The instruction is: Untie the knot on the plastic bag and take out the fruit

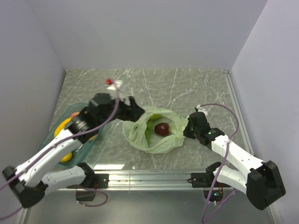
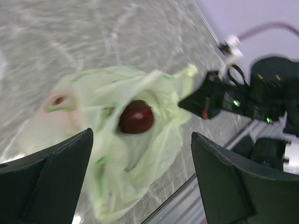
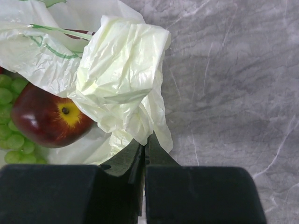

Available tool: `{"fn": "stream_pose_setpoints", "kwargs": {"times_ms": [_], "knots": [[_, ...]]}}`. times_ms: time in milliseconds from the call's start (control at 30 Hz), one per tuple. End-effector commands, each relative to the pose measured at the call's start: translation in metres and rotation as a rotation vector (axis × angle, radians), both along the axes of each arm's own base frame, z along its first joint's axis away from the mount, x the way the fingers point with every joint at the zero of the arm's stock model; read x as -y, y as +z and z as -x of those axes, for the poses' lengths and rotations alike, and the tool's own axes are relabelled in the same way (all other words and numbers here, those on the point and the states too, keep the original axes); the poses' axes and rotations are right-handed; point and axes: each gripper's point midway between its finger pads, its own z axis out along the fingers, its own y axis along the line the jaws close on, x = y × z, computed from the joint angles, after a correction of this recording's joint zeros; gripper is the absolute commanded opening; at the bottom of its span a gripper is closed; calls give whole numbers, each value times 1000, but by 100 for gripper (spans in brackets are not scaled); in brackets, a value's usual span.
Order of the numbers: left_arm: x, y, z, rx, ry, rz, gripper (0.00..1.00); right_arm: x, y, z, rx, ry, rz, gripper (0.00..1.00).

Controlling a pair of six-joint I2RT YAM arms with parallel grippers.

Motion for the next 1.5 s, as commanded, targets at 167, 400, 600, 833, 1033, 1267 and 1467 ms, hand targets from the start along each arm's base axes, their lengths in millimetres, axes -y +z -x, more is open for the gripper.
{"fn": "stream_pose_setpoints", "kwargs": {"times_ms": [167, 400, 600, 833, 1033, 1267, 1467], "knots": [[105, -28, -1, 185, -280, -353, 94, 0, 16, -5, 64, -14, -35, 0], [145, -83, -3, 217, -495, -486, 94, 0, 18, -3, 67, -4, -40, 0], [162, -138, -14, 175, -592, -641, 94, 1, 17, 1, 69, 0, -44, 0], [165, -197, -22, 121, -630, -756, 95, 0, 18, 2, 71, 6, -50, 0], [164, -228, -26, 84, -631, -811, 96, -2, 19, 1, 74, 13, -53, 0], [168, -236, -32, 83, -603, -812, 91, -4, 21, -1, 76, 17, -62, 0], [172, -212, -25, 106, -604, -735, 53, -3, 22, -2, 81, 12, -56, 0]]}}
